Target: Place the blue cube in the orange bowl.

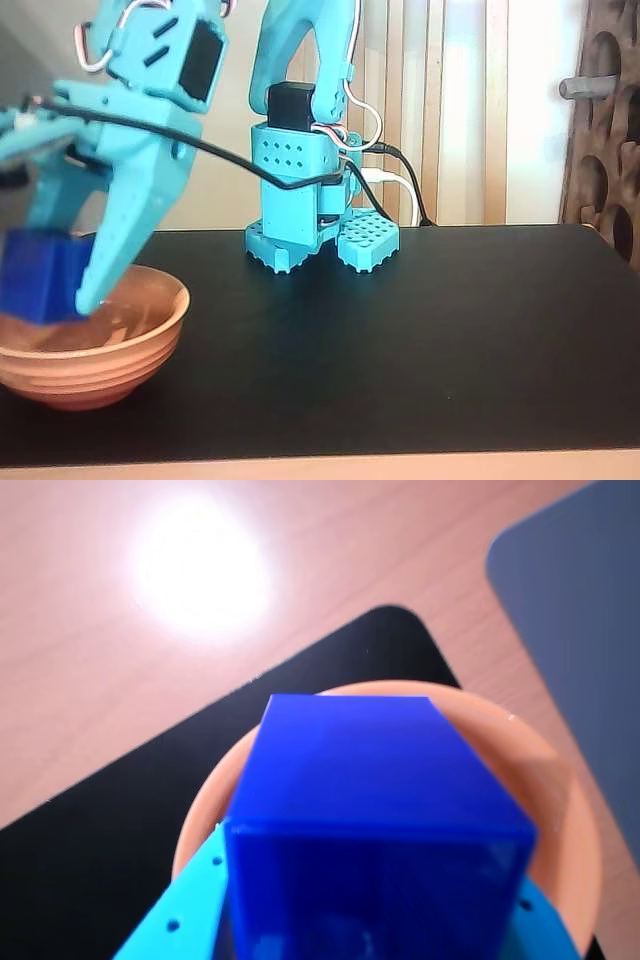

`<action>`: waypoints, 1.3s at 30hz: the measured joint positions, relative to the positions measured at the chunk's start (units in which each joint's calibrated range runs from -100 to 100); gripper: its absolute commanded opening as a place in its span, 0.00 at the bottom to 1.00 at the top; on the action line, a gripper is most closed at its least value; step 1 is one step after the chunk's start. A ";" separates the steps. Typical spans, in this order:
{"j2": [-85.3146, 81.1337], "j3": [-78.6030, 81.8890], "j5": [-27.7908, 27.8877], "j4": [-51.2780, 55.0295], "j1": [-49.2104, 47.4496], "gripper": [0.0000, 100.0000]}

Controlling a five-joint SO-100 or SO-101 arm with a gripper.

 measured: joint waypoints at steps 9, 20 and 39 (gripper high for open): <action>1.44 0.00 0.00 -0.35 2.06 0.14; 3.99 0.00 0.05 -0.35 5.25 0.14; 7.48 0.00 1.25 -0.35 3.19 0.14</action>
